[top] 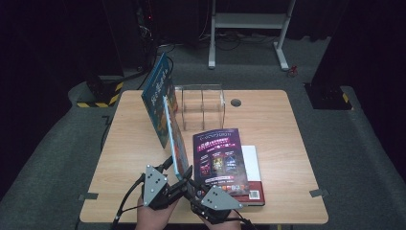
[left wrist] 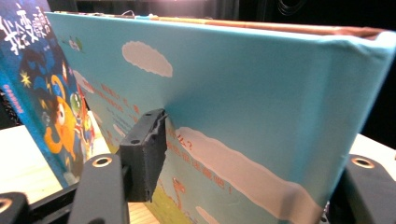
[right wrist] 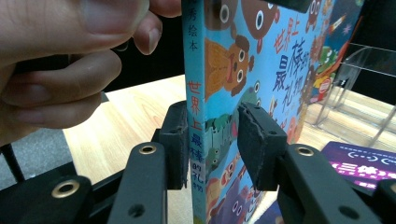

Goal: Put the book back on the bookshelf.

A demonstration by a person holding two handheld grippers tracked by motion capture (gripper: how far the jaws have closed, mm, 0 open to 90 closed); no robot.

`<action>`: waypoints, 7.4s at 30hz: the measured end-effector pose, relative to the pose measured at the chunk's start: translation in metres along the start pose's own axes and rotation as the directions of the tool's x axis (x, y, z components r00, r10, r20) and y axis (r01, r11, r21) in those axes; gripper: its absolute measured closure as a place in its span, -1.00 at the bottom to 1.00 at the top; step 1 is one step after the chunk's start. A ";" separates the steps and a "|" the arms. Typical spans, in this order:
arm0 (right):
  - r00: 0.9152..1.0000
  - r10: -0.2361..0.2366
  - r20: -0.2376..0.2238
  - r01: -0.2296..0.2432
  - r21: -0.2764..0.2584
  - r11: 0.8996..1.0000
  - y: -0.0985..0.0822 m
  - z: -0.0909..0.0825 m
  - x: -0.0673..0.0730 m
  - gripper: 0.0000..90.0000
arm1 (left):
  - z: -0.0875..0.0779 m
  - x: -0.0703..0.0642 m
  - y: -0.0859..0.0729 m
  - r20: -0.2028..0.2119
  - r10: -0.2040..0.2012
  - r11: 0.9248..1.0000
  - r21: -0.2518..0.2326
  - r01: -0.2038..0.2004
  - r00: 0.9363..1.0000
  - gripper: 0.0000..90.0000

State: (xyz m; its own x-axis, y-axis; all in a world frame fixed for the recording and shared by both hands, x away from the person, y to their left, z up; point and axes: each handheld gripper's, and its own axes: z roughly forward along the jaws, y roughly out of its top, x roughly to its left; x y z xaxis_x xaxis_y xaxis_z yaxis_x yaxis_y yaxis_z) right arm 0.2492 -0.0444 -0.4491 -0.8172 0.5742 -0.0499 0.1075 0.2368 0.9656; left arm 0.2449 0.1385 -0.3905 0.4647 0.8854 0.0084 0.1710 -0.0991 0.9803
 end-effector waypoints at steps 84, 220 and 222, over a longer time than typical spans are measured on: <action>0.999 0.010 -0.037 -0.010 -0.007 1.000 -0.005 -0.001 -0.011 0.38 | -0.031 0.080 0.003 -0.093 0.075 0.997 0.024 -0.074 0.993 0.70; 1.000 0.026 0.006 -0.026 -0.053 0.998 -0.001 -0.017 -0.029 0.45 | 0.106 0.115 0.046 -0.313 -0.047 0.986 -0.168 -0.007 0.949 0.80; 1.000 0.025 0.005 -0.025 -0.052 0.998 -0.001 -0.017 -0.030 0.45 | 0.107 0.115 0.045 -0.315 -0.048 0.986 -0.168 -0.006 0.948 0.80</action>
State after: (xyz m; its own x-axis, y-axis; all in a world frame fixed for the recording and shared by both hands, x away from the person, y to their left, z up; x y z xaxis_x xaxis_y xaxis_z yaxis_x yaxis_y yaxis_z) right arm 0.2634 -0.0752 -0.4440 -0.8115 0.5837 -0.0265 0.0986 0.1816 0.9784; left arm 0.3993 0.1866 -0.3662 0.1591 0.9870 0.0231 0.0195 -0.0265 0.9995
